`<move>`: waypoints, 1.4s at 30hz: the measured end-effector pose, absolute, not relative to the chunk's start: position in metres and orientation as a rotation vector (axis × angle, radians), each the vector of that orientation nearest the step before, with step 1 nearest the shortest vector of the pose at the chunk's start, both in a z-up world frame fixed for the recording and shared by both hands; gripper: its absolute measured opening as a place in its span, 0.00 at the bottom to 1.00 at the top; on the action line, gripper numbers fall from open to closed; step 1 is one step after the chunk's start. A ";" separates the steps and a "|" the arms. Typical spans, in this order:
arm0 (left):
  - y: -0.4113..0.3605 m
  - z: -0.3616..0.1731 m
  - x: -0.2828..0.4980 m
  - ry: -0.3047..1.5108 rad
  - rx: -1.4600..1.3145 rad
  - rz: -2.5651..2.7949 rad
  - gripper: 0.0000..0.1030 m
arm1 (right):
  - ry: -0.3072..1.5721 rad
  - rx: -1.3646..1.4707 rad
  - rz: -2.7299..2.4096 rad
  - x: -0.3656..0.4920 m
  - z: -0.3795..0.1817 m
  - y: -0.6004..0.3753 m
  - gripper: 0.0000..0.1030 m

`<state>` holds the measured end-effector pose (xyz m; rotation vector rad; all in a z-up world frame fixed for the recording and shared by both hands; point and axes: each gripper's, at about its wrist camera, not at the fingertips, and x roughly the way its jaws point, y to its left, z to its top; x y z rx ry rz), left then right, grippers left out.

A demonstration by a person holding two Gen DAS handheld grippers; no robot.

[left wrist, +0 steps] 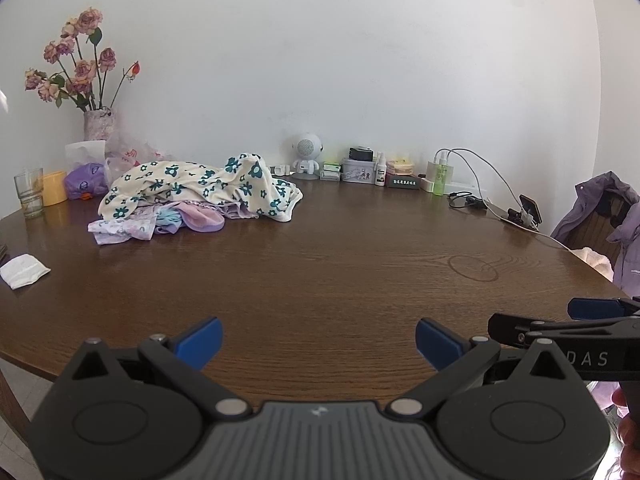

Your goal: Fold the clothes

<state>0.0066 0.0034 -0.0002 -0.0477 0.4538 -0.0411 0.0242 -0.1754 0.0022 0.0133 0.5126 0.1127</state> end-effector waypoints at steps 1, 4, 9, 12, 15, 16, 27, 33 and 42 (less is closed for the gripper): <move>0.004 0.000 0.007 0.454 -0.048 -0.041 1.00 | 0.513 0.013 0.113 0.024 0.002 -0.175 1.00; 0.004 0.000 0.008 0.455 -0.047 -0.040 1.00 | 0.514 0.010 0.112 0.025 0.003 -0.175 1.00; 0.004 0.000 0.008 0.456 -0.045 -0.038 1.00 | 0.517 0.008 0.111 0.026 0.004 -0.173 1.00; 0.004 -0.001 0.007 0.456 -0.044 -0.038 1.00 | 0.519 0.007 0.111 0.026 0.004 -0.172 1.00; 0.004 0.000 0.007 0.455 -0.044 -0.037 1.00 | 0.519 0.006 0.112 0.026 0.003 -0.172 1.00; 0.004 0.001 0.007 0.455 -0.044 -0.037 1.00 | 0.519 0.007 0.112 0.026 0.003 -0.172 1.00; 0.004 0.000 0.007 0.455 -0.044 -0.041 1.00 | 0.517 0.006 0.111 0.025 0.004 -0.171 1.00; 0.004 0.000 0.007 0.457 -0.047 -0.040 1.00 | 0.514 0.006 0.109 0.024 0.004 -0.171 1.00; 0.003 0.000 0.005 0.454 -0.042 -0.039 1.00 | 0.513 0.004 0.109 0.024 0.003 -0.170 1.00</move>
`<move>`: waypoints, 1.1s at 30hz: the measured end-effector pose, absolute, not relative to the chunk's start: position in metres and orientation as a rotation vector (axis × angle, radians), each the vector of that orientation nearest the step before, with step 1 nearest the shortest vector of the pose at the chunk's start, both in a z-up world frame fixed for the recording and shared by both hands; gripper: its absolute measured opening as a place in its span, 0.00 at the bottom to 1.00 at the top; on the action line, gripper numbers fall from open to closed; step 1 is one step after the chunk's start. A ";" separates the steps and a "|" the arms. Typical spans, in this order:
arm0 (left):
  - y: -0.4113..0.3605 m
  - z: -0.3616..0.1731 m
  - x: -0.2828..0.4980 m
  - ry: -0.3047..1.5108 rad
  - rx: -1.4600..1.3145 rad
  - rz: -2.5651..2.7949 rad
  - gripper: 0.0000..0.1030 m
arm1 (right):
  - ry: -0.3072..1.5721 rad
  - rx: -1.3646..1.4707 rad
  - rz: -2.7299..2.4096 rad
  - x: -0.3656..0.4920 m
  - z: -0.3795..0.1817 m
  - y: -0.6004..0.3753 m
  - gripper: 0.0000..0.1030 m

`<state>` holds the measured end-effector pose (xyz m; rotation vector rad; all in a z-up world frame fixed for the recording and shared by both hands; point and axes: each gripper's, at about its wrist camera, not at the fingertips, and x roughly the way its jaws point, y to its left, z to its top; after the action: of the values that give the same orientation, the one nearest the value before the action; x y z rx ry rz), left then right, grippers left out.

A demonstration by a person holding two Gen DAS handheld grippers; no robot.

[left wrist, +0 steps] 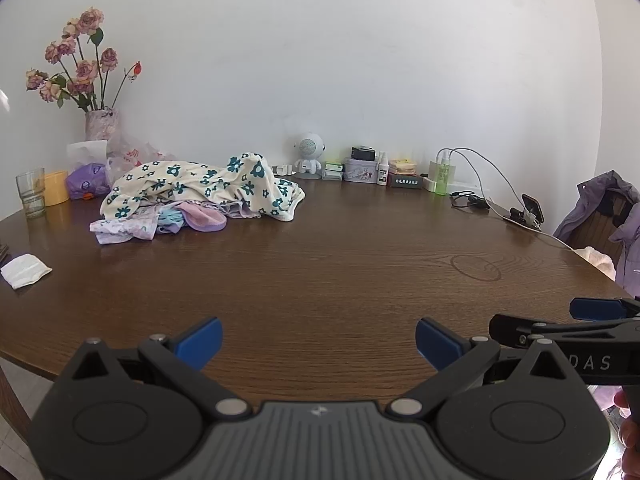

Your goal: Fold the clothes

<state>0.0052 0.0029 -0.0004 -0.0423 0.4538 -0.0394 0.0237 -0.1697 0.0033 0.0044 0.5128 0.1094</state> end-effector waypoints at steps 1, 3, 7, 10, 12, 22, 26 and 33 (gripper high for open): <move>0.003 0.000 0.005 0.454 -0.043 -0.039 1.00 | 0.513 0.004 0.109 0.024 0.003 -0.169 1.00; 0.003 0.000 0.006 0.453 -0.045 -0.038 1.00 | 0.513 0.003 0.108 0.023 0.003 -0.169 1.00; 0.005 -0.001 0.006 0.453 -0.050 -0.037 1.00 | 0.513 0.000 0.108 0.022 0.002 -0.169 1.00; 0.005 -0.001 0.005 0.452 -0.050 -0.037 1.00 | 0.513 -0.001 0.109 0.022 0.002 -0.169 1.00; 0.005 -0.001 0.005 0.452 -0.050 -0.036 1.00 | 0.513 -0.002 0.110 0.022 0.002 -0.169 1.00; 0.005 -0.002 0.006 0.454 -0.053 -0.036 1.00 | 0.518 -0.001 0.113 0.021 0.000 -0.169 1.00; 0.005 -0.003 0.007 0.459 -0.054 -0.034 1.00 | 0.522 -0.001 0.114 0.023 0.000 -0.168 1.00; 0.007 -0.004 0.012 0.464 -0.057 -0.029 1.00 | 0.532 -0.002 0.120 0.029 -0.001 -0.167 1.00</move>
<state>0.0121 0.0072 -0.0044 -0.0569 0.4642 -0.0295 0.0295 -0.1670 -0.0015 -0.0016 0.5322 0.1199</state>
